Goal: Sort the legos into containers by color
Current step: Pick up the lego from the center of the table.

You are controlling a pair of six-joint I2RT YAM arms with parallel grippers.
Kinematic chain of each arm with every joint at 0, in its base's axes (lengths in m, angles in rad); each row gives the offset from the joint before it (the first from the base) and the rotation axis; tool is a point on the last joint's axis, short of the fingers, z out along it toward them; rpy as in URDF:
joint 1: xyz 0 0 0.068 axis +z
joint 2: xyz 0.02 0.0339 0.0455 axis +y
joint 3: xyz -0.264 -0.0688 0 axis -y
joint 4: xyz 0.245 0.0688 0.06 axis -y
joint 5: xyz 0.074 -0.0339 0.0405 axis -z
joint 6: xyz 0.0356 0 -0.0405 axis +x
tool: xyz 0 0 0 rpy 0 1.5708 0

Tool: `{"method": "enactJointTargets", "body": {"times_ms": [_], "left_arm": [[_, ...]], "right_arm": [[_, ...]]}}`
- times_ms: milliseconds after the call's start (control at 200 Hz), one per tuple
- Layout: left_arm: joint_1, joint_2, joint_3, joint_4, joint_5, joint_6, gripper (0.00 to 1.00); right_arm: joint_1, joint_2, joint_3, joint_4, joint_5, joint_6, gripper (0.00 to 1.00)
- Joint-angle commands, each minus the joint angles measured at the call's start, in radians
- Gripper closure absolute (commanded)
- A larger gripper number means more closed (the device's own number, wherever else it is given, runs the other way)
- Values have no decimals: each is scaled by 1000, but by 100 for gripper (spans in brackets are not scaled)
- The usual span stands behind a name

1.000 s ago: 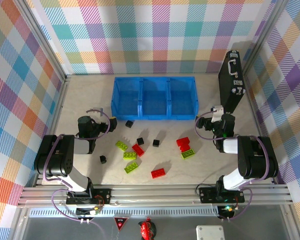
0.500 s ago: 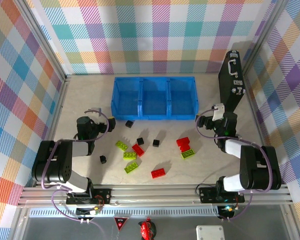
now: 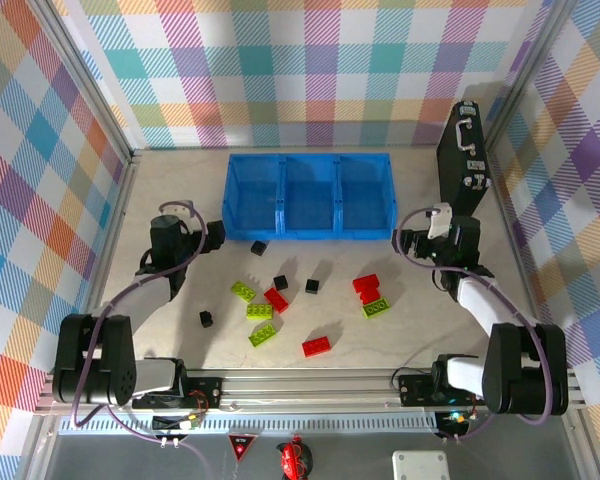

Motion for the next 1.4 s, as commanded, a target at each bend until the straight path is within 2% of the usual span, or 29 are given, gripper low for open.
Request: {"method": "enactJointTargets", "body": {"times_ms": [0,175,340,510,645,845,935,1395], "left_arm": [[-9,-56,71,-267,-68,-69,0],[-9,-109,183,-512,-72,-130,0],[-9,-132,294,-717,-27,-178,0],[-7,-77,436,-924,17,-123,0],[-4,-41,511,-1017,69,-53,0],[-4,-36,476,-966,127,56,0],[-2,-53,414,-887,137,59,1],[36,-62,420,-893,158,70,1]], "right_arm": [[17,-23,70,-245,-40,47,0],[71,-30,163,-472,-11,87,4],[103,-30,229,-618,8,164,7],[144,-3,302,-756,28,225,9],[174,26,345,-830,37,266,13],[230,91,387,-917,72,300,18],[267,124,407,-950,91,302,20],[446,292,528,-1047,184,250,18]]}}
